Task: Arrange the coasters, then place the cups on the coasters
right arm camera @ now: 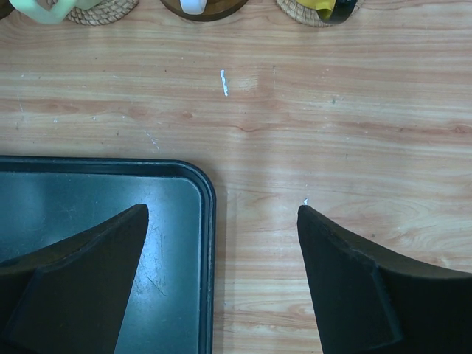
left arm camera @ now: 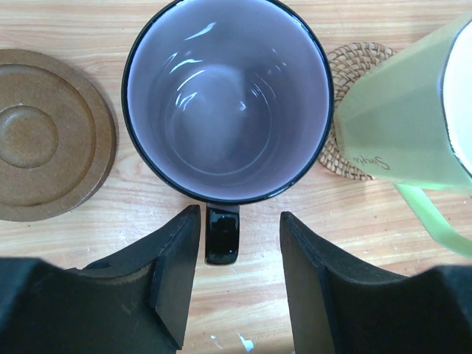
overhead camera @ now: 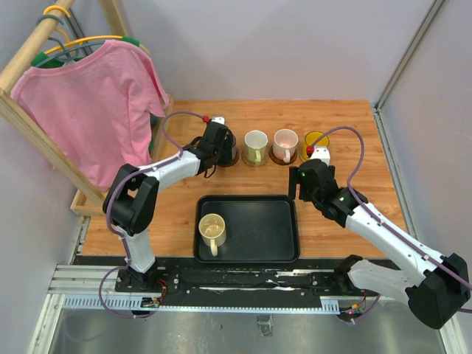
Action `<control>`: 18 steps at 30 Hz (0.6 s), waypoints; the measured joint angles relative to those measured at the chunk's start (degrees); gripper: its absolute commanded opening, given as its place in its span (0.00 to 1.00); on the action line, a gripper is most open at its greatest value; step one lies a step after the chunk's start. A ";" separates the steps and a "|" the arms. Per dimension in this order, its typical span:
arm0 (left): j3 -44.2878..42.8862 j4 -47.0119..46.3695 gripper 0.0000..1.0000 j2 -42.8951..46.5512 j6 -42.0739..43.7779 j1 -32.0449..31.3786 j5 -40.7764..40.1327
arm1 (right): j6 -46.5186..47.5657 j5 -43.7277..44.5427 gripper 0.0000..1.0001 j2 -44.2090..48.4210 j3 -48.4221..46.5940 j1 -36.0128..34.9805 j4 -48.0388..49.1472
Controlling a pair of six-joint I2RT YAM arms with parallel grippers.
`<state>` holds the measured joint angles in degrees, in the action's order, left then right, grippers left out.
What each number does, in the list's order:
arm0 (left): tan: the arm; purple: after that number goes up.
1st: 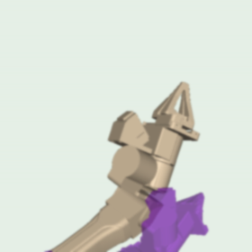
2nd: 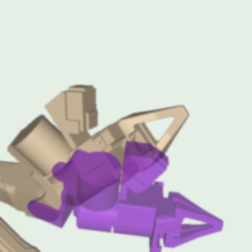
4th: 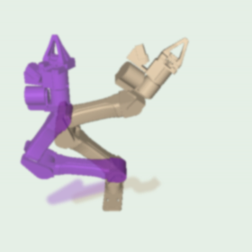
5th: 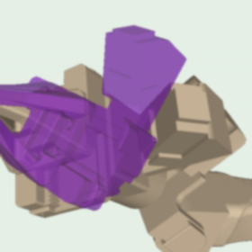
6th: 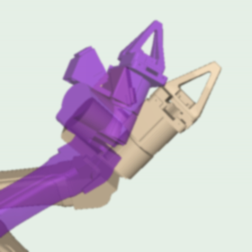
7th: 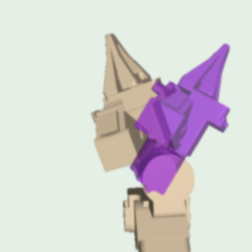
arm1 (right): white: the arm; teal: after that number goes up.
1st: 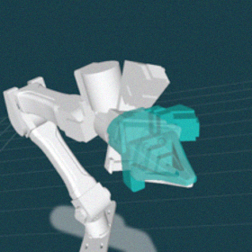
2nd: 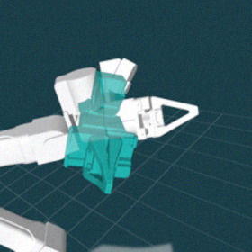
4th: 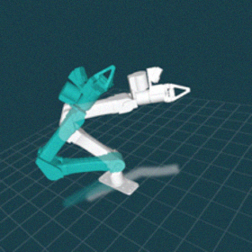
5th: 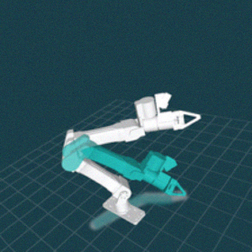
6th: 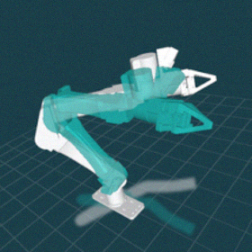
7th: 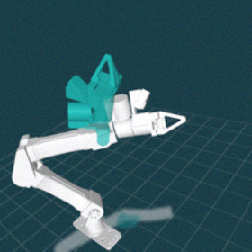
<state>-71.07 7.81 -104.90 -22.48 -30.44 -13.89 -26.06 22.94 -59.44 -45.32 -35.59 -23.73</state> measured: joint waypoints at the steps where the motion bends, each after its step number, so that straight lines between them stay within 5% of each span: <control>1: 0.22 -0.02 0.52 0.46 -0.09 0.00 0.15 | -0.09 0.00 0.83 0.00 0.00 0.00 0.02; 18: 4.04 -0.74 0.52 3.80 -1.64 -0.02 3.52 | -1.18 -1.40 0.83 1.40 0.00 0.00 0.79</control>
<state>-67.02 7.07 -101.10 -24.12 -30.46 -10.37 -27.24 21.54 -58.04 -45.32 -35.59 -22.94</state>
